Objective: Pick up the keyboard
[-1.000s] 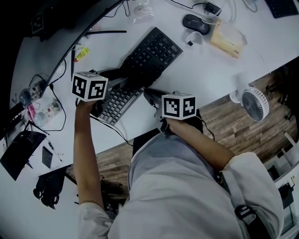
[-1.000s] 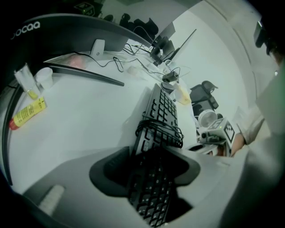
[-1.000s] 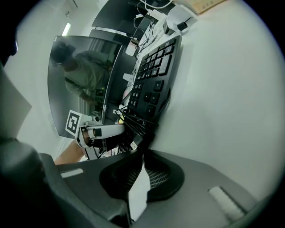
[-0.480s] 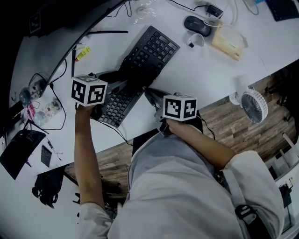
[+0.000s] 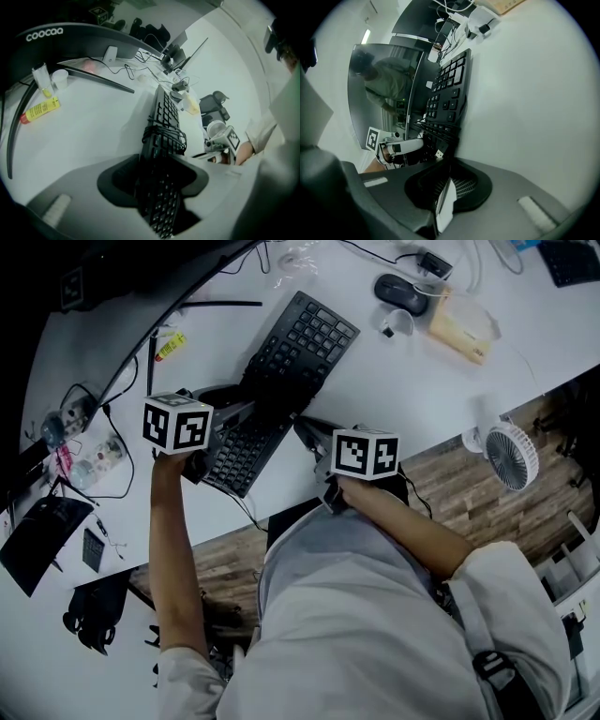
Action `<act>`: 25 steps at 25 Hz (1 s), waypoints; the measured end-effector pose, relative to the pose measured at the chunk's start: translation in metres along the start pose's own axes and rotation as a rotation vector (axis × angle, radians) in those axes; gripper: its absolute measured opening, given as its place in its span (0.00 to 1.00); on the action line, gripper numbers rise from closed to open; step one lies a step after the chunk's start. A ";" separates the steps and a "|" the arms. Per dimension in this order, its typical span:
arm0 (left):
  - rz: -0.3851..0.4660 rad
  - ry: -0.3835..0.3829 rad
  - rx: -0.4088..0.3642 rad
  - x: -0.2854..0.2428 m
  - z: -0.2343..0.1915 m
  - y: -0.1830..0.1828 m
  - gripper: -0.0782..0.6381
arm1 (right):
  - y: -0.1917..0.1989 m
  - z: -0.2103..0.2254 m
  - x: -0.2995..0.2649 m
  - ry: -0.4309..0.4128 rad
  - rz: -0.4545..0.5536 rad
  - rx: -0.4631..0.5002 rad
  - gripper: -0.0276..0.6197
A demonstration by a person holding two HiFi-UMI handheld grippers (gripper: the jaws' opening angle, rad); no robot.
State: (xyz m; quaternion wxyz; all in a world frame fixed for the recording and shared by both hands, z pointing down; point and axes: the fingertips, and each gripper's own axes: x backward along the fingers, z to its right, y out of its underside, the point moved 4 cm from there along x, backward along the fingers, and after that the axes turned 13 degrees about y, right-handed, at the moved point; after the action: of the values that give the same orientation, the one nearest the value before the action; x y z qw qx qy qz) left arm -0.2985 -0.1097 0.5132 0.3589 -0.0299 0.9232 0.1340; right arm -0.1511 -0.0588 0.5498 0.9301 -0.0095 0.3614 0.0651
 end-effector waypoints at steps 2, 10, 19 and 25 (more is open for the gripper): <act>0.003 0.014 0.019 0.002 0.000 -0.001 0.11 | 0.000 0.000 0.000 -0.001 -0.003 -0.003 0.04; 0.014 0.099 0.084 0.004 -0.003 0.006 0.11 | -0.002 0.001 0.001 -0.005 0.004 -0.007 0.04; 0.129 0.145 0.116 0.011 0.001 0.006 0.11 | -0.004 0.001 0.001 0.003 0.001 -0.013 0.04; 0.114 0.200 0.126 0.011 0.010 0.005 0.11 | -0.005 0.001 0.000 0.007 -0.005 -0.020 0.03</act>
State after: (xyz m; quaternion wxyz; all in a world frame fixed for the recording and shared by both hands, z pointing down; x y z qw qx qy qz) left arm -0.3010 -0.1013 0.4998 0.2580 0.0320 0.9612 0.0925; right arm -0.1501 -0.0634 0.5502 0.9288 -0.0199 0.3640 0.0663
